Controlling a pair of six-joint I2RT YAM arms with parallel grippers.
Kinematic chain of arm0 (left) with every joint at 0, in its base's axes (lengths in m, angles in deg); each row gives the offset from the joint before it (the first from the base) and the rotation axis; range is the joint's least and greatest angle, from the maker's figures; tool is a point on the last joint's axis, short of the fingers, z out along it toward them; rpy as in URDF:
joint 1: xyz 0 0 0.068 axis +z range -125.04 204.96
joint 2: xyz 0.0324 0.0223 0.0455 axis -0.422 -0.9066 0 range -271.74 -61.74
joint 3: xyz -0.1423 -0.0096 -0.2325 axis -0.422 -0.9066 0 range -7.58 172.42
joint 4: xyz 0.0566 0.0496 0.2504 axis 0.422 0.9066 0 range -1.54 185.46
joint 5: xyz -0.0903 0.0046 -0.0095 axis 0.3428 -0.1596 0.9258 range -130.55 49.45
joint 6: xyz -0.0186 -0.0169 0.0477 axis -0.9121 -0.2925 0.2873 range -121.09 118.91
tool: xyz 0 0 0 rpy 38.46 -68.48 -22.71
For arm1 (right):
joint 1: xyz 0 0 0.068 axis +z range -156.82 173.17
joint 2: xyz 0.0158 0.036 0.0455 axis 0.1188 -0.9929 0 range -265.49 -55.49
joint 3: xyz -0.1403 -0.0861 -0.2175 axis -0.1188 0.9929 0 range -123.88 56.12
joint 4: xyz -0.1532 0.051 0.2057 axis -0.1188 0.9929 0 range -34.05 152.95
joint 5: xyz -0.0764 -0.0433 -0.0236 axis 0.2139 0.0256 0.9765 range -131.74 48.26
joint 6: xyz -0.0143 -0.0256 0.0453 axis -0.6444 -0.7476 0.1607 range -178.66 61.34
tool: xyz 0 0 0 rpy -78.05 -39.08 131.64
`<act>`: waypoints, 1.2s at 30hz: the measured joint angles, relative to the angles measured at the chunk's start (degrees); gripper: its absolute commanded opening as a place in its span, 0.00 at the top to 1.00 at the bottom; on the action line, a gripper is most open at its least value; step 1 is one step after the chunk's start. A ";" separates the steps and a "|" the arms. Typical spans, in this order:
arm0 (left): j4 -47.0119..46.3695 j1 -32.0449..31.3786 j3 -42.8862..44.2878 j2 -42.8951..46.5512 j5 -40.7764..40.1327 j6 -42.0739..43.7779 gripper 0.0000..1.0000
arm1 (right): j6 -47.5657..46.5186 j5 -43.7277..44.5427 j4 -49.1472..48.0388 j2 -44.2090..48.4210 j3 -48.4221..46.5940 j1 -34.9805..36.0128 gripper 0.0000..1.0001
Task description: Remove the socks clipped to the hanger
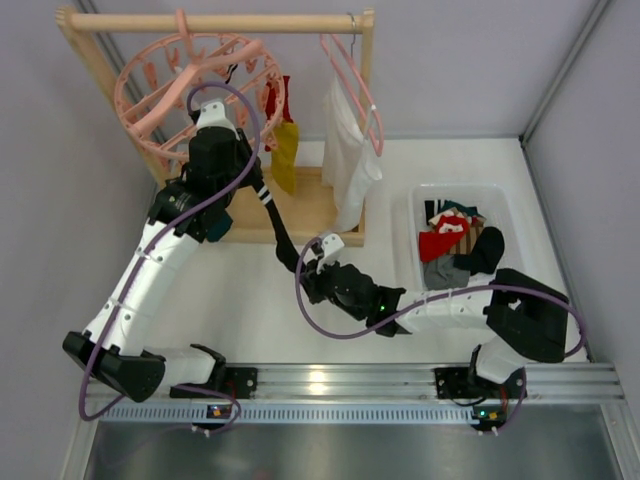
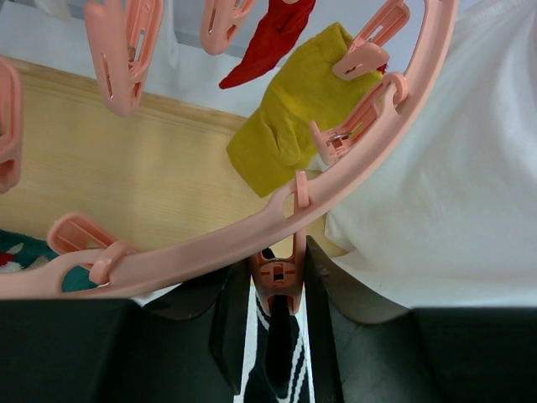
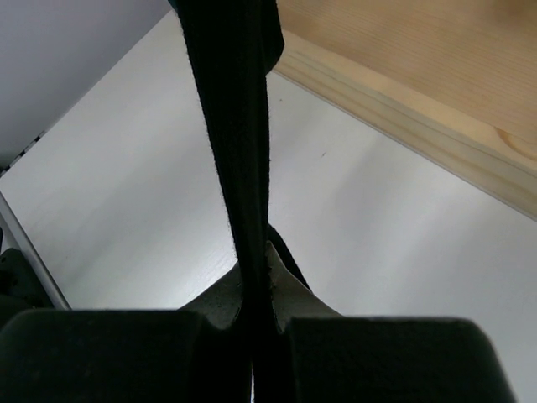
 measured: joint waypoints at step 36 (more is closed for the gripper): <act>-0.96 0.00 -2.99 10.34 21.35 0.13 0.02 | 1.14 22.64 47.91 47.93 3.85 2.01 1.00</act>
